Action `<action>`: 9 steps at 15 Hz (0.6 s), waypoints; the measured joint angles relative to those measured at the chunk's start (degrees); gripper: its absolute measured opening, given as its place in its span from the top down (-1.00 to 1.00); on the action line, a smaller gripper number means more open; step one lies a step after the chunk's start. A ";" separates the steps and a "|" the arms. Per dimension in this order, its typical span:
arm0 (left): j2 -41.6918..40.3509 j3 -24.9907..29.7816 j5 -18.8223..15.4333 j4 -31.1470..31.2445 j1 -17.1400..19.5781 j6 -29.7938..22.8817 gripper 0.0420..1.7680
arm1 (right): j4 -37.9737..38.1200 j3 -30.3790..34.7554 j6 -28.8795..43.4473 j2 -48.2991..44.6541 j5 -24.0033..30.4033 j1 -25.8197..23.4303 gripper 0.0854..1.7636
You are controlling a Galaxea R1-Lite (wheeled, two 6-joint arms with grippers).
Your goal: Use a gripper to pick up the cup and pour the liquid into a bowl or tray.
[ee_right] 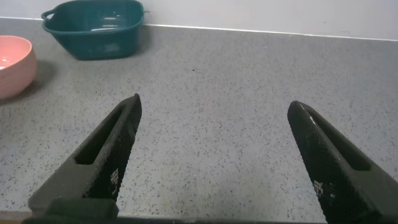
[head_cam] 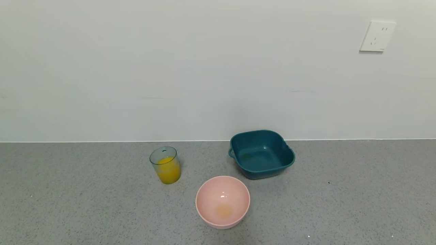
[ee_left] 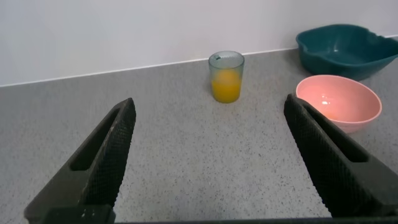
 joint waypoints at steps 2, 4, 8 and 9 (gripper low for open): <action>7.40 -3.67 0.11 0.09 0.00 -0.01 -0.94 | 0.00 0.00 0.01 0.00 0.00 0.00 -0.94; 16.99 -8.07 0.06 0.02 0.00 -0.06 -0.94 | 0.00 0.00 0.00 0.00 0.02 0.00 -0.94; 32.83 -14.19 -0.22 -0.37 0.00 -0.06 -0.94 | -0.02 0.02 0.00 0.00 0.05 0.00 -0.94; 36.52 -15.69 -0.17 -0.48 0.00 -0.09 -0.94 | 0.00 0.02 0.00 0.00 0.02 0.00 -0.94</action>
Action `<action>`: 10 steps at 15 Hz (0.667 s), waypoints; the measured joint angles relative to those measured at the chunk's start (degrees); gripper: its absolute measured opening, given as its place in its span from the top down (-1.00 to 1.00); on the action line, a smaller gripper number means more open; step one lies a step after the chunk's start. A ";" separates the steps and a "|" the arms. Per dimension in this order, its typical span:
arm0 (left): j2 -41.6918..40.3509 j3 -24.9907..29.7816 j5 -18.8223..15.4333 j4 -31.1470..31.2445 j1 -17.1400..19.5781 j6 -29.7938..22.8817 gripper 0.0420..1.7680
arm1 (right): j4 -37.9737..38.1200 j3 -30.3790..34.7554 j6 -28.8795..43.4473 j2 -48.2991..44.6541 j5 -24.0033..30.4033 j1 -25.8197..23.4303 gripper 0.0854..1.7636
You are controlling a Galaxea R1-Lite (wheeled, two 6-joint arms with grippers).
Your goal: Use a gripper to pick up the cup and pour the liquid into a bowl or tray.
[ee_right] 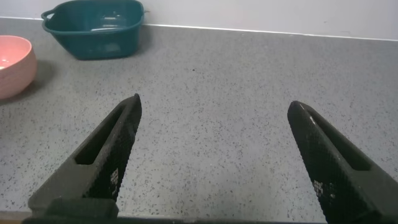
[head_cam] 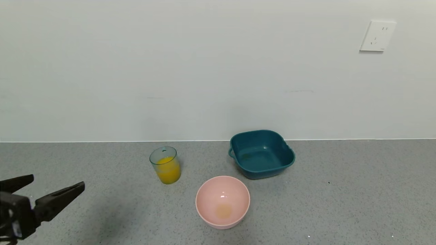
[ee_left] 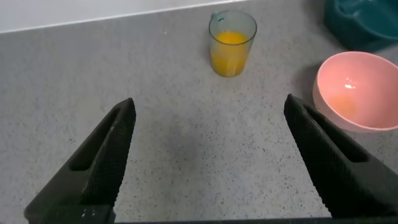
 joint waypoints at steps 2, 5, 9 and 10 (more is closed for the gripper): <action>6.46 -2.52 0.04 -0.65 0.05 -0.02 -0.94 | -0.02 0.00 -0.02 0.00 -0.02 0.00 -0.94; 14.37 -3.80 0.11 -4.45 0.00 -0.02 -0.94 | -0.02 0.00 -0.02 0.00 -0.02 0.00 -0.94; 23.49 -2.63 0.00 -10.95 -0.07 -0.17 -0.94 | -0.02 0.00 0.00 0.00 -0.02 0.00 -0.94; 25.26 -1.87 -0.02 -13.85 -0.11 -0.22 -0.94 | -0.02 0.00 -0.02 0.00 0.00 0.00 -0.94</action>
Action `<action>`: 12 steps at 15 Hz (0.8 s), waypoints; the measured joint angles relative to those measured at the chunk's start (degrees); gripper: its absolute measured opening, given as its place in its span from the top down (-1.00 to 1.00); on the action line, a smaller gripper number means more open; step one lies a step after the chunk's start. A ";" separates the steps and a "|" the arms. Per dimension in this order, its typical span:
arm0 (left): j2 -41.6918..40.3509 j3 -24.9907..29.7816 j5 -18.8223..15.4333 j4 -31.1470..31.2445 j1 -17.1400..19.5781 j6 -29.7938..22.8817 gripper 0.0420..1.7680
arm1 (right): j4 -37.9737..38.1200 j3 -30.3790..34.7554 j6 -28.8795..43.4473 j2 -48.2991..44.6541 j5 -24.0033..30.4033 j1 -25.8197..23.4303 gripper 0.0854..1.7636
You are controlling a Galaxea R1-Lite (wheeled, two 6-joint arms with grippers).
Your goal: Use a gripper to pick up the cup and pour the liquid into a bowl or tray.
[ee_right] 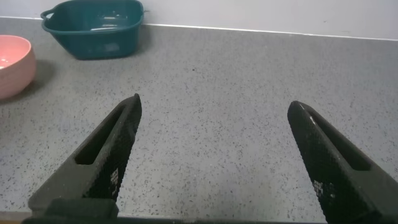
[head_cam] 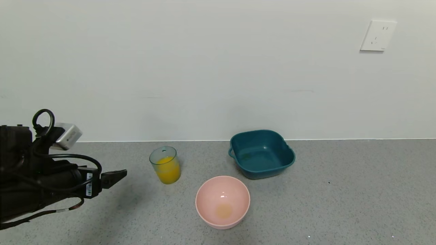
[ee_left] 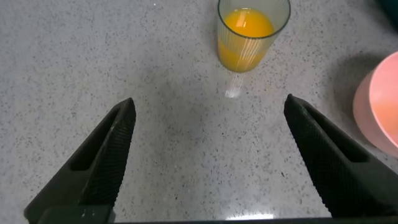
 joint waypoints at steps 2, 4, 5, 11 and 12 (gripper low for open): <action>2.91 2.58 -0.02 -8.00 -0.49 -0.04 -0.94 | 0.00 0.00 0.00 0.00 0.00 0.00 -0.94; 5.51 6.10 -0.02 -17.01 -1.15 -0.15 -0.94 | 0.00 0.00 0.00 0.00 -0.02 0.00 -0.94; 6.58 7.74 -0.05 -20.57 -1.38 -0.15 -0.94 | 0.00 0.00 0.02 0.00 -0.02 0.00 -0.94; 12.76 15.37 0.44 -31.91 -4.68 -2.57 -0.94 | 0.02 0.00 0.00 0.00 0.00 0.00 -0.94; 13.92 16.21 0.45 -34.10 -5.12 -2.54 -0.94 | 0.02 0.00 0.00 0.00 -0.02 0.00 -0.94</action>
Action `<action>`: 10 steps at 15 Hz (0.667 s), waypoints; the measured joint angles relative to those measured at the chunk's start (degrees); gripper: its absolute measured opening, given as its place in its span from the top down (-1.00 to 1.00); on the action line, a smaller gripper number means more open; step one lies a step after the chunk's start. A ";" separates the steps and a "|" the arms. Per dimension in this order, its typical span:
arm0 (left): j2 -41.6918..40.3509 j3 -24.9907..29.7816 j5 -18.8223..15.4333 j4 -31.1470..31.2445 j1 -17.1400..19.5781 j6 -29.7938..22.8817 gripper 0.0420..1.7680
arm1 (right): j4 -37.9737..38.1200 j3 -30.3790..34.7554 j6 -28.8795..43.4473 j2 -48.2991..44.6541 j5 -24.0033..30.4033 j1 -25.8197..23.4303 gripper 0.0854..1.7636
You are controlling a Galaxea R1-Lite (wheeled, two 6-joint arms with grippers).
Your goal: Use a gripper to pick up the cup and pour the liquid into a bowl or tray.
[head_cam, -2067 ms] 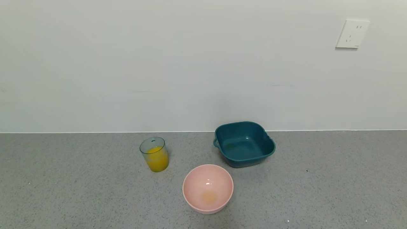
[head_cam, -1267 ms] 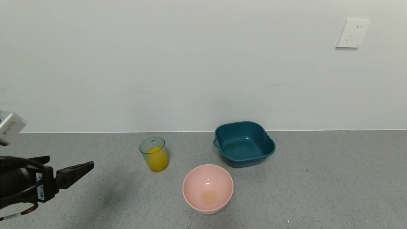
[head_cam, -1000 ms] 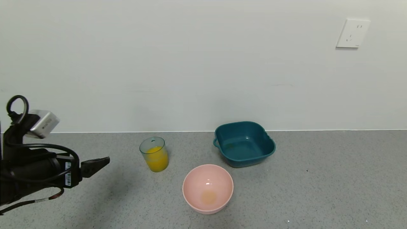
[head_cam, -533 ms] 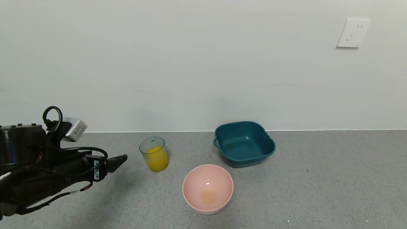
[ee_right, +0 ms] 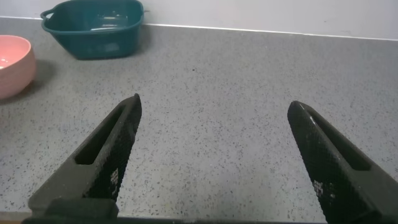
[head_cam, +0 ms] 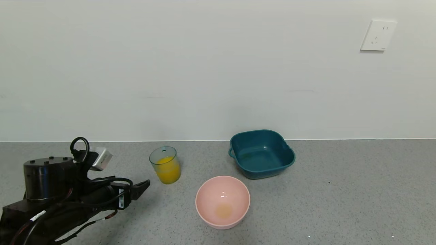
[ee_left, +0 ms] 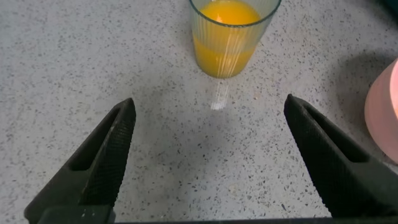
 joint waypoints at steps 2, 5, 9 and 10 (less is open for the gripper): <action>2.51 1.49 0.10 -4.60 -0.89 0.10 -0.94 | -0.02 0.00 0.02 0.00 0.00 0.00 -0.94; 6.84 2.52 0.16 -9.79 -2.10 0.10 -0.94 | 0.00 0.00 0.00 0.00 0.00 0.00 -0.94; 12.76 1.71 0.32 -14.49 -3.32 0.13 -0.94 | 0.00 0.00 0.02 0.00 0.02 0.00 -0.94; 14.41 1.15 0.40 -15.38 -3.45 0.16 -0.94 | 0.00 0.00 0.00 0.00 0.00 0.00 -0.94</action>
